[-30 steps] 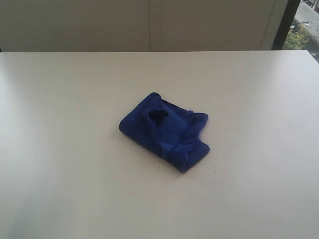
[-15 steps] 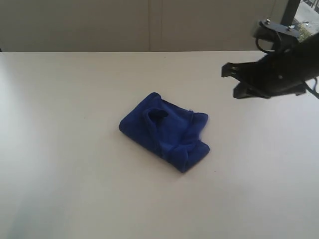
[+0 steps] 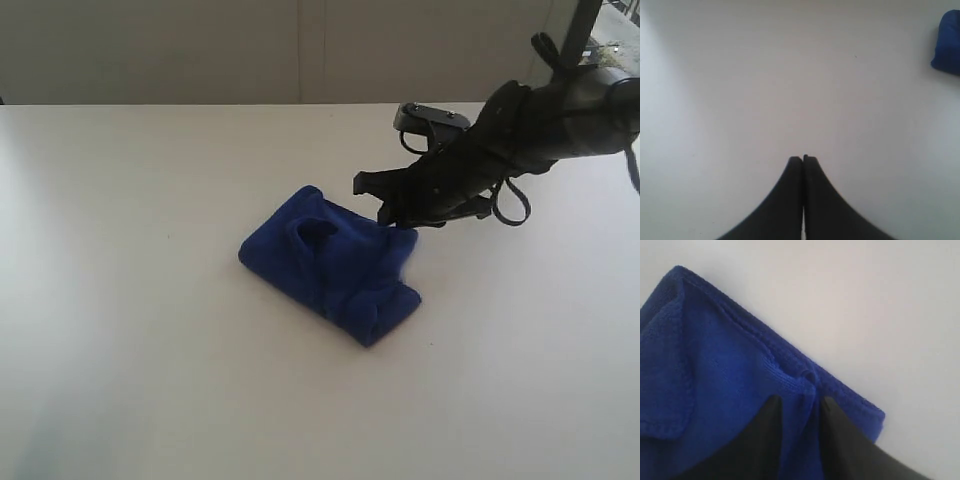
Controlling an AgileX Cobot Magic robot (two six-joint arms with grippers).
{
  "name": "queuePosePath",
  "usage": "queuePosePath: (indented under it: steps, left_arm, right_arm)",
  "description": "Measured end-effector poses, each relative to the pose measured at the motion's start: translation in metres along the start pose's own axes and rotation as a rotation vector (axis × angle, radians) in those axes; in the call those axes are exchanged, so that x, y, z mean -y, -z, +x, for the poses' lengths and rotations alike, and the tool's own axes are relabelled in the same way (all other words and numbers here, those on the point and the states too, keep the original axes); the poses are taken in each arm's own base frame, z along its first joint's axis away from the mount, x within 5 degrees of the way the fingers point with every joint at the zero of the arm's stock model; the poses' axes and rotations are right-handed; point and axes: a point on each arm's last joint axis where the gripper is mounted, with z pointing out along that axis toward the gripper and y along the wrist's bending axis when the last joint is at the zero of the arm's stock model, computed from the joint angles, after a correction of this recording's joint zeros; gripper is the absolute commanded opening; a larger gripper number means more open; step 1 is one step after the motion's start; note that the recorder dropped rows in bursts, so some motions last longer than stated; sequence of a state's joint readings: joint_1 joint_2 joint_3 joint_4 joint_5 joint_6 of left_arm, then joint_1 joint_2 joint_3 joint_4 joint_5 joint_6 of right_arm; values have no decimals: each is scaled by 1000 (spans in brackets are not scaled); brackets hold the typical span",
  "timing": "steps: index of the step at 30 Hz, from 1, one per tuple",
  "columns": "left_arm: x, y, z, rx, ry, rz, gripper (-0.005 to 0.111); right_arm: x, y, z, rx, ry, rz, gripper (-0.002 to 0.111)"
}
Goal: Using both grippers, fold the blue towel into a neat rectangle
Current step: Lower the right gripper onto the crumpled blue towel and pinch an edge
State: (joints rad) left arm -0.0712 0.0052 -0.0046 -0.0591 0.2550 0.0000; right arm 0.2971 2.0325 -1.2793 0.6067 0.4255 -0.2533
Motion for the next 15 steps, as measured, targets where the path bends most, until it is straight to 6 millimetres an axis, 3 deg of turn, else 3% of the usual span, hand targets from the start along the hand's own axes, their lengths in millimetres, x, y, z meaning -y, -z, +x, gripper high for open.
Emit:
queuePosePath:
  steps: [7, 12, 15]
  left_arm:
    - [0, 0, 0, 0, 0, 0, 0]
    - [0, 0, 0, 0, 0, 0, 0]
    - [0, 0, 0, 0, 0, 0, 0]
  right_arm:
    - [3, -18, 2, -9, -23, 4, 24]
    - [3, -20, 3, -14, -25, 6, 2]
    - [3, -20, 2, -12, -24, 5, 0]
